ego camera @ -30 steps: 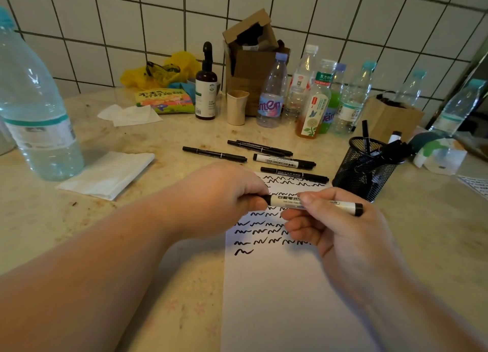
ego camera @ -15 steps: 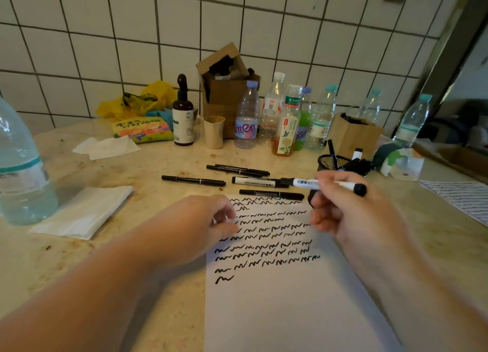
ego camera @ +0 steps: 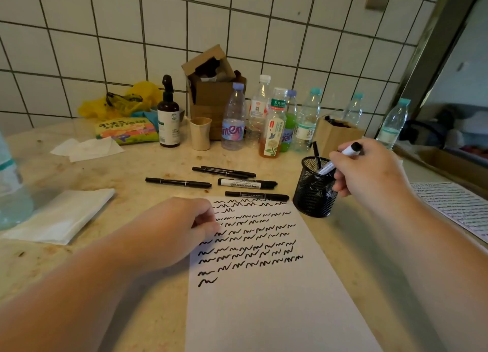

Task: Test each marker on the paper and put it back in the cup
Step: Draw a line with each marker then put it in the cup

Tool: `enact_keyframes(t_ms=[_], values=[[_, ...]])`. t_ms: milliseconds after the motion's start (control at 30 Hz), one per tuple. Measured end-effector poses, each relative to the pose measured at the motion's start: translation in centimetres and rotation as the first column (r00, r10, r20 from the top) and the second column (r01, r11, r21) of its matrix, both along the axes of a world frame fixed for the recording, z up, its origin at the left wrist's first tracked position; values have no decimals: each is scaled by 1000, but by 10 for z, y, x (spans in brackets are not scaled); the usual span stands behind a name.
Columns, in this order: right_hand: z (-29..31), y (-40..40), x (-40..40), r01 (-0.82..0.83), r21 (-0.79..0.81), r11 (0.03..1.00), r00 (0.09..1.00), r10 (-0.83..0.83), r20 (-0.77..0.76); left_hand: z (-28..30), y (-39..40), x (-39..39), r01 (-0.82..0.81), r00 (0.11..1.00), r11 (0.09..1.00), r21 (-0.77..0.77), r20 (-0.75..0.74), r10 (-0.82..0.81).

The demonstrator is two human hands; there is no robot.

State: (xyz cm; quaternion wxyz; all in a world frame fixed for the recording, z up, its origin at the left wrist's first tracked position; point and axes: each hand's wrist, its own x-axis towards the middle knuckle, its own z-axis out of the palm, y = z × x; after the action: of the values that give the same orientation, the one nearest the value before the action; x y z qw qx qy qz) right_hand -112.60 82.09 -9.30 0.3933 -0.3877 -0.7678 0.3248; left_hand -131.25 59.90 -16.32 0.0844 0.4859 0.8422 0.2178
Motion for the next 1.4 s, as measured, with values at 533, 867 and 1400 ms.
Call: enact_keyframes(t_ms=[533,867,1400], values=[[-51,-17,-78,-375,254,892,756,136,640,1,2,1,8,1000,1000,-16,-6,-8],[-54,-21,-84,-378,241,894,659,77,748,3,1,2,21,1000,1000,-19,6,-21],[-69,-89,-28,-613,-451,649,785,436,-440,13,0,16,110,994,992,66,21,-112]])
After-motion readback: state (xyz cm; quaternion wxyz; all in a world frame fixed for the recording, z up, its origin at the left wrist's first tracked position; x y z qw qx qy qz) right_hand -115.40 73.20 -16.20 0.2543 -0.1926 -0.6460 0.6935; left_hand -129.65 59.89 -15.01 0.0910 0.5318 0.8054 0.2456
